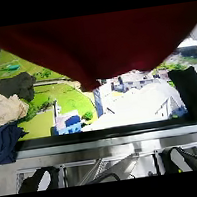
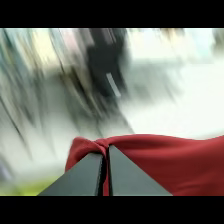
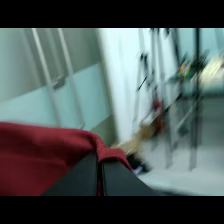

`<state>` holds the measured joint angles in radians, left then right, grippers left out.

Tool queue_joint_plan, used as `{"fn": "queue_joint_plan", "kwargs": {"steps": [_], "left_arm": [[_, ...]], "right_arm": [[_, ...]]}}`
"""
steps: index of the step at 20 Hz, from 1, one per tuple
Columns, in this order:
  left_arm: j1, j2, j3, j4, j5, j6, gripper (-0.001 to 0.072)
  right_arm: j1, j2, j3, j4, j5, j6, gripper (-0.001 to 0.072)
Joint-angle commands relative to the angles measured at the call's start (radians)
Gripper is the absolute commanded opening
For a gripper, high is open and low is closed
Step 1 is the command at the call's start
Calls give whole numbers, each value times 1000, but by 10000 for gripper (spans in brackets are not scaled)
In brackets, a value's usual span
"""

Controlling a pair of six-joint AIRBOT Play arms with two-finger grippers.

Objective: Fold the shirts.

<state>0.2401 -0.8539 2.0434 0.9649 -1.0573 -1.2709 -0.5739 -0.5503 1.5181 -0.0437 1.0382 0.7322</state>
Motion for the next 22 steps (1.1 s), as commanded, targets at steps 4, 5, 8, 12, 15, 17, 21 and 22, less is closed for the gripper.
{"fn": "queue_joint_plan", "kwargs": {"steps": [4, 5, 8, 12, 15, 17, 21, 22], "left_arm": [[118, 43, -67, -147, 66, 141, 10], [117, 7, -105, -230, 56, 182, 10], [80, -156, -173, -399, 6, 235, 11], [-140, -410, -199, -190, 44, 238, 10], [-257, -618, -197, -13, 172, 187, 10], [-282, -773, -160, 6, 207, 179, 11], [-281, -1007, -13, 12, 190, 144, 13], [-280, -1037, 23, 11, 176, 133, 25]], "right_arm": [[-194, 13, 149, 3, 61, -52, 18], [-195, -29, 148, 36, 123, -52, 18], [-172, -177, 116, 126, 300, -52, 18], [140, -385, -47, -98, 178, -55, 18], [287, -611, -89, -237, -19, -55, 18], [306, -766, -88, -215, -127, -56, 18], [309, -993, -70, -103, -203, -132, 20], [309, -1019, -61, -90, -202, -135, 111]]}}
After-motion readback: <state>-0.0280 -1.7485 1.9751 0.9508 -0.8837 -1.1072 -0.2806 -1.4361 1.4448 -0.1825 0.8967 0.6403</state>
